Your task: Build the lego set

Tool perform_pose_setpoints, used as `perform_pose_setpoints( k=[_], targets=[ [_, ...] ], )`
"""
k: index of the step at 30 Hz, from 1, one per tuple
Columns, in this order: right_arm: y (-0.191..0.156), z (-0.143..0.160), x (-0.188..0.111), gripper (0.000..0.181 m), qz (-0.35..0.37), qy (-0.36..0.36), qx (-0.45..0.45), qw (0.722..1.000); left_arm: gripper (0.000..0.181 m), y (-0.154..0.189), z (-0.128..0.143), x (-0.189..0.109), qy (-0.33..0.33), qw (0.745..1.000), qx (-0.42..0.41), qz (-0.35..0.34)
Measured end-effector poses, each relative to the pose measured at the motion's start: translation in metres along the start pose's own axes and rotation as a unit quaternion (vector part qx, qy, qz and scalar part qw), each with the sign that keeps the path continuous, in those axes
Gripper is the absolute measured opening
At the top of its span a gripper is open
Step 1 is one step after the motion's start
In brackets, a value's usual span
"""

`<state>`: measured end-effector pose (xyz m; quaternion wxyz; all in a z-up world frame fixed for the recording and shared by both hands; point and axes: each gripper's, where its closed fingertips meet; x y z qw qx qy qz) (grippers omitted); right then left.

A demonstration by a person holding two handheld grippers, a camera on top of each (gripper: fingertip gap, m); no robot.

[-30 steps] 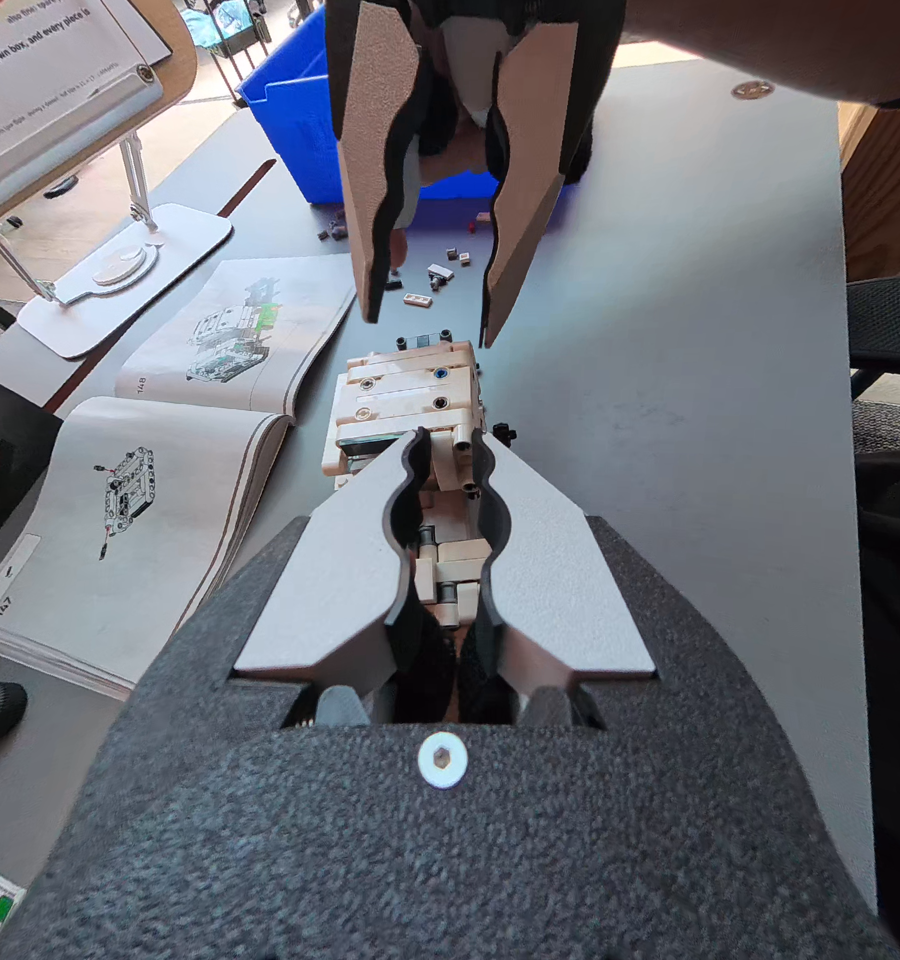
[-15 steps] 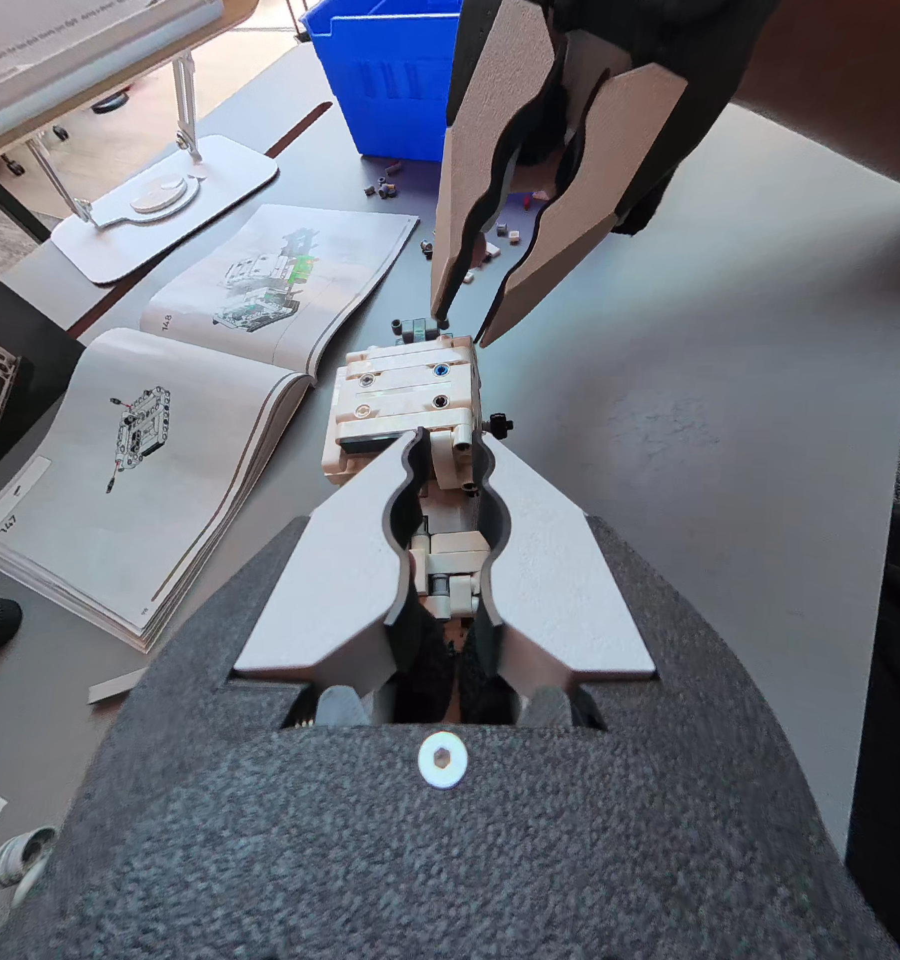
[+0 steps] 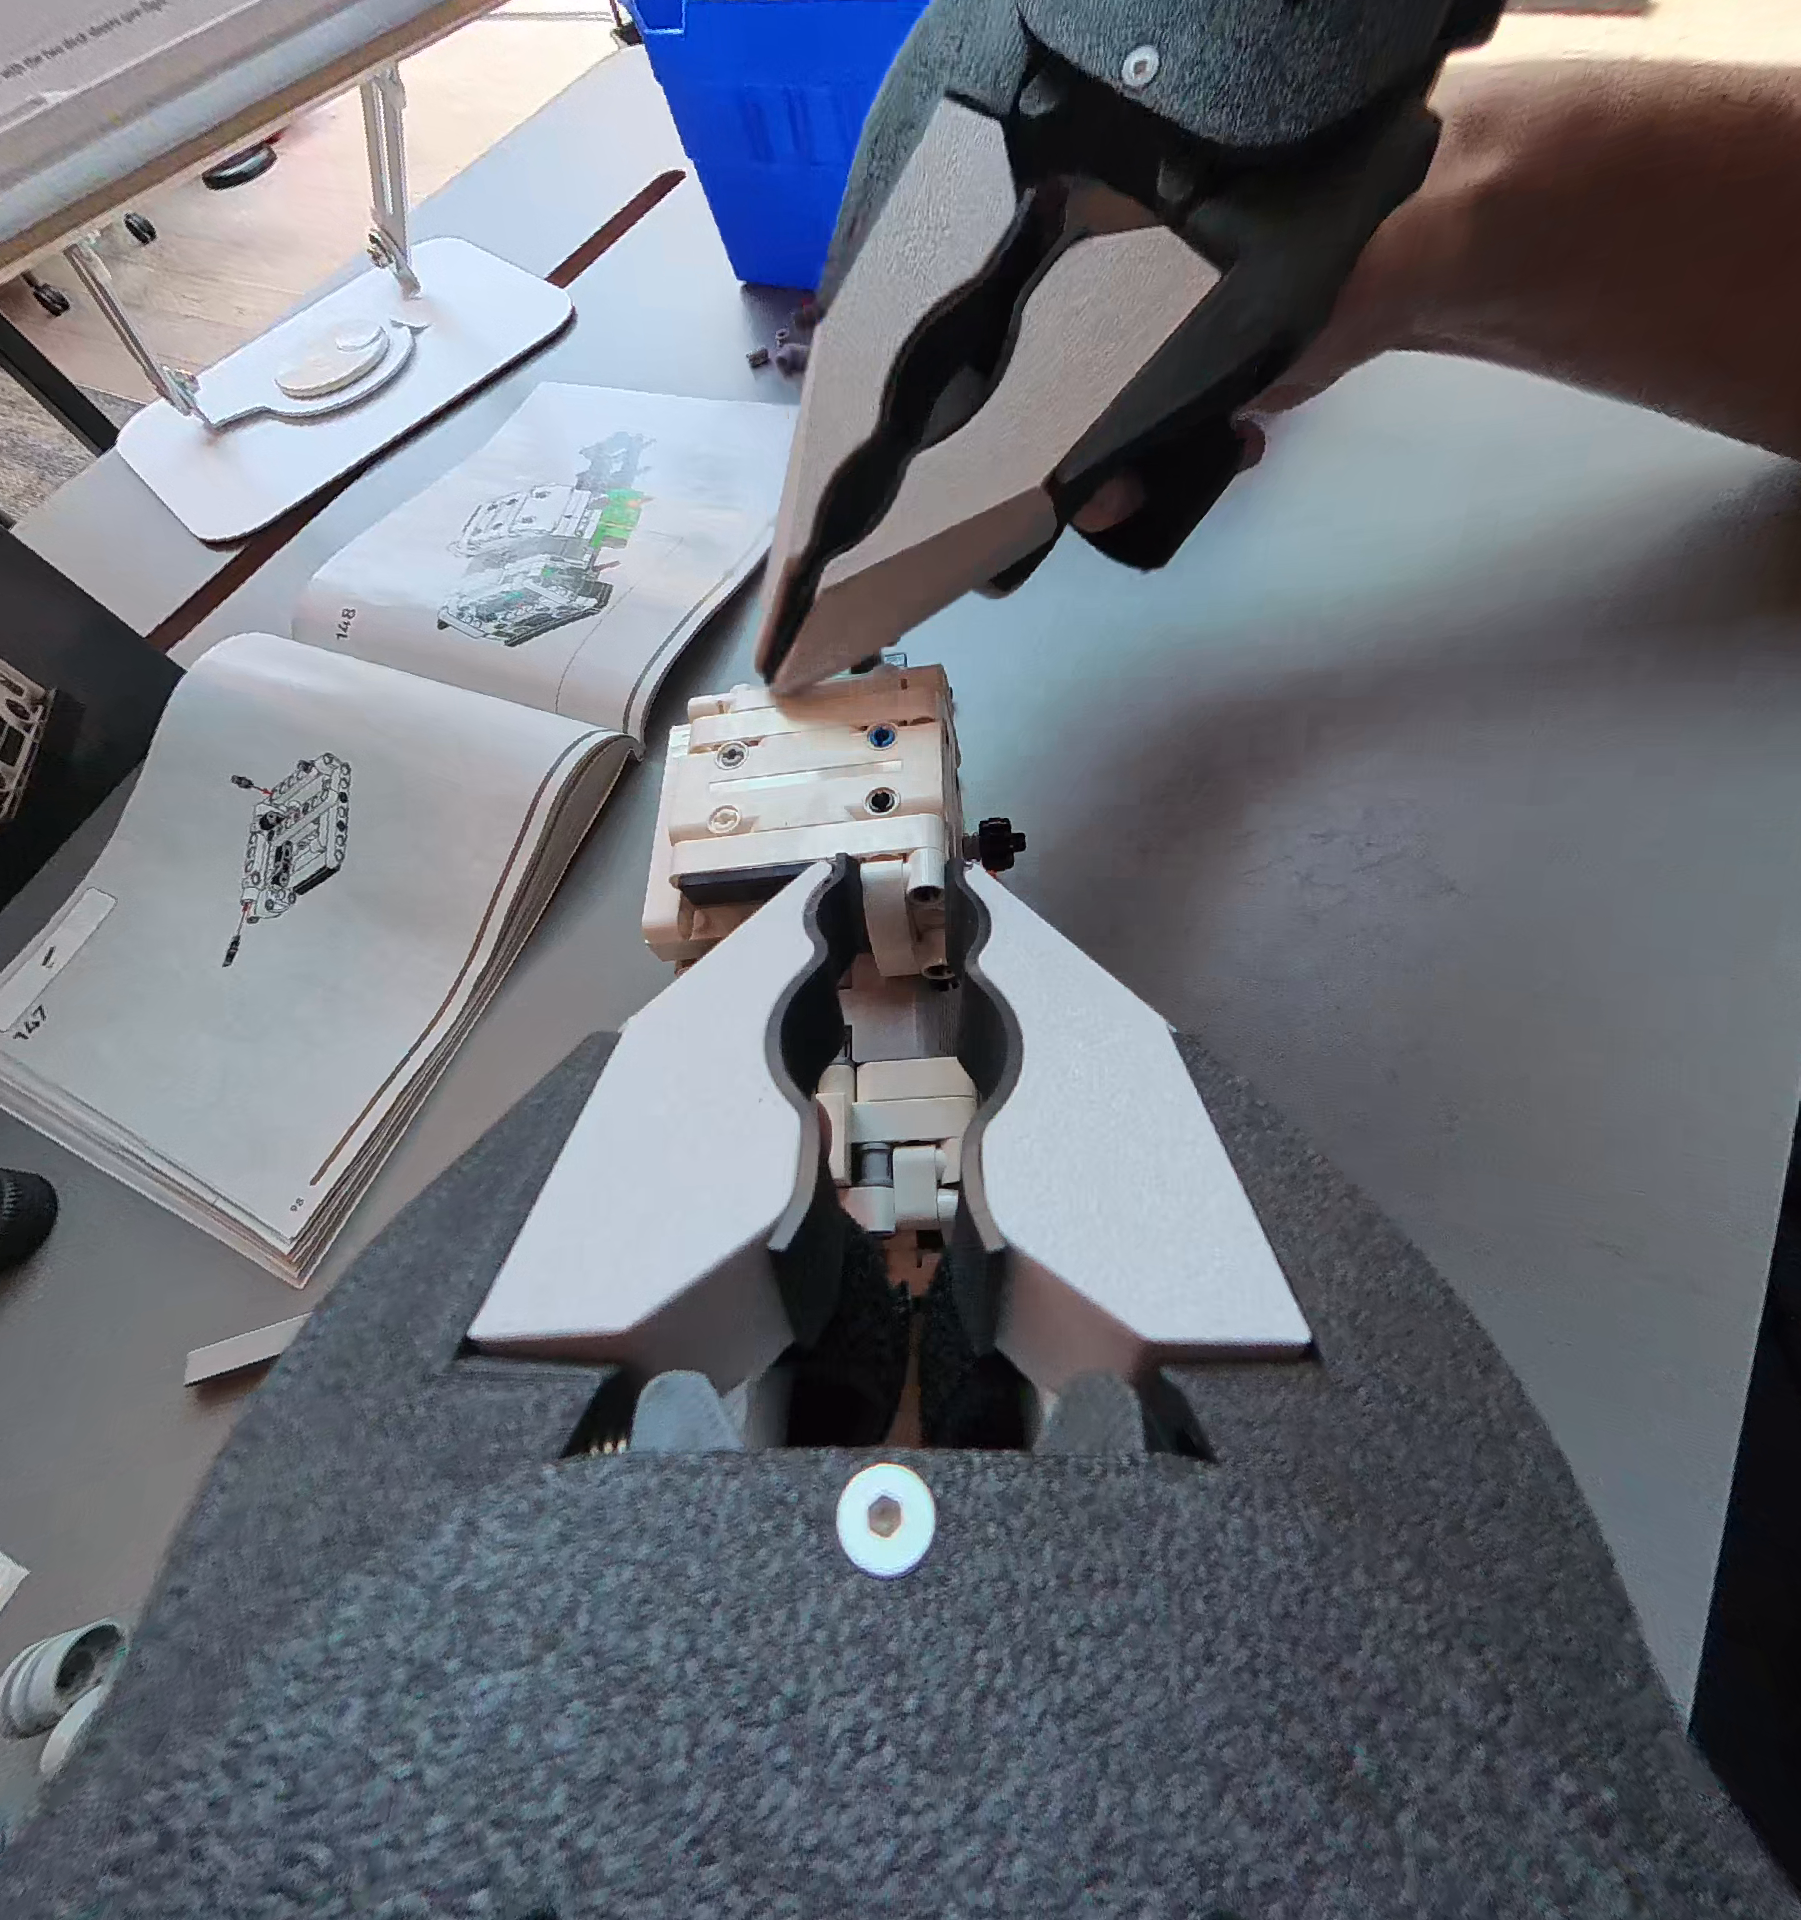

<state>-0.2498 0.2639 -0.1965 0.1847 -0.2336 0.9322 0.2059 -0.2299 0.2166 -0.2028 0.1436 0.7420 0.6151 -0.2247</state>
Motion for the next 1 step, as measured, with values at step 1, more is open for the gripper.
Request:
perform_pose_setpoints(
  k=[1],
  targets=[
    [0.0005, 0.0, 0.002, 0.0, 0.005, 0.005, 0.001, 1.0, 0.014, -0.0004, -0.0002, 0.0002, 0.0, 1.0, -0.002, -0.001]
  ],
)
Point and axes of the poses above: each gripper's, where its closed fingertips meet, x out along the fingers, z out of its underside, y = z × x across the jaws, and after that the axes turned 6 degrees about -x, right-handed
